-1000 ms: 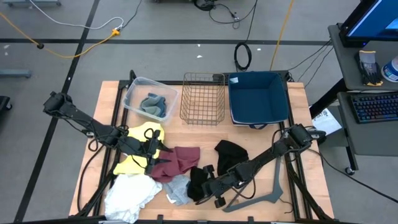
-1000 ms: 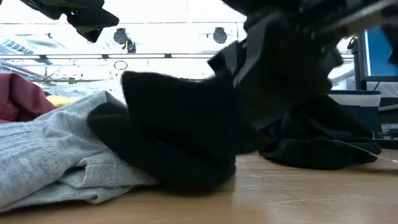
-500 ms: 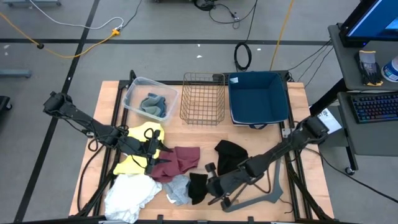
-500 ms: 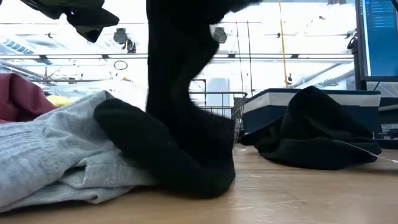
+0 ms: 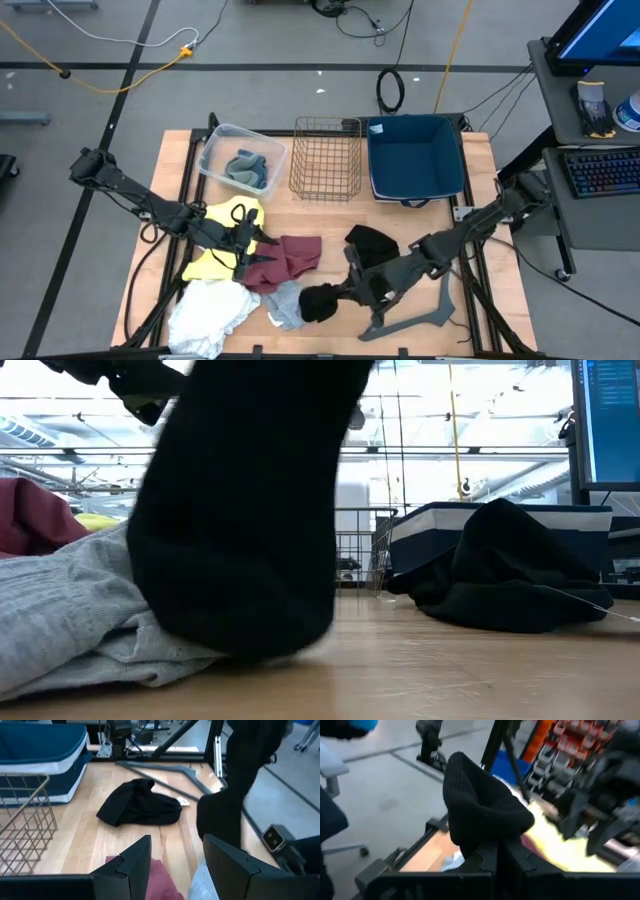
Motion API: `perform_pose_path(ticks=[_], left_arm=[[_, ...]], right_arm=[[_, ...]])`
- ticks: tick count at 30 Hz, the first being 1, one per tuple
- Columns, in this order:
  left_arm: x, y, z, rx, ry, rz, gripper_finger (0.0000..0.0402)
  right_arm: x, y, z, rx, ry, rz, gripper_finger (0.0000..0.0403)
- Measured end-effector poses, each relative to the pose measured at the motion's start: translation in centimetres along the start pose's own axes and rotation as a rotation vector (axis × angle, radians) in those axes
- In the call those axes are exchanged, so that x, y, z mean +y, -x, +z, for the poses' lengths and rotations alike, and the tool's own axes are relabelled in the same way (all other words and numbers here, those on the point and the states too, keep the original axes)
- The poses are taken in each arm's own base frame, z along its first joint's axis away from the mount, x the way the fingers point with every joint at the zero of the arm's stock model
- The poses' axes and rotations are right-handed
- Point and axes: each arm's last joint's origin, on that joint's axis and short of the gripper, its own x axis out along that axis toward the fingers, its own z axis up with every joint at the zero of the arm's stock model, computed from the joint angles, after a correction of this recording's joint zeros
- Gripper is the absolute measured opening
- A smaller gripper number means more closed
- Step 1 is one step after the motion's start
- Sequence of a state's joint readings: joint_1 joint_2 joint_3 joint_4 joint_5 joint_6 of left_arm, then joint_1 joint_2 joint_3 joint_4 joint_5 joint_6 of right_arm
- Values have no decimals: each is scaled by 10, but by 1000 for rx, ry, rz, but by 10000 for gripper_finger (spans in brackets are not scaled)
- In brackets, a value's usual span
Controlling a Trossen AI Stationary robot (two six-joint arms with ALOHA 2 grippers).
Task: Pick & Place Cloths
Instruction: Put the black sock into the transparent bin
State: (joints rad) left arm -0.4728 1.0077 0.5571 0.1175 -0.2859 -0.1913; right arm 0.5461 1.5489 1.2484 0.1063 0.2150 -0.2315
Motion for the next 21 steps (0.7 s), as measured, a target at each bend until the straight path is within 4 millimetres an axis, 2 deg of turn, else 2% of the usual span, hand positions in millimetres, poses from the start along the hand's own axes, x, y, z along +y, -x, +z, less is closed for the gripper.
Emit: perform_pose_path(ticks=[9, 21], left_arm=[[-1, 0, 7, -74, 44, -15, 184], [-3, 2, 17, -166, 72, -56, 184]], right_arm=[[-10, 20, 23, -131, 105, -39, 0], [-18, 34, 45, -314, 276, -130, 0]])
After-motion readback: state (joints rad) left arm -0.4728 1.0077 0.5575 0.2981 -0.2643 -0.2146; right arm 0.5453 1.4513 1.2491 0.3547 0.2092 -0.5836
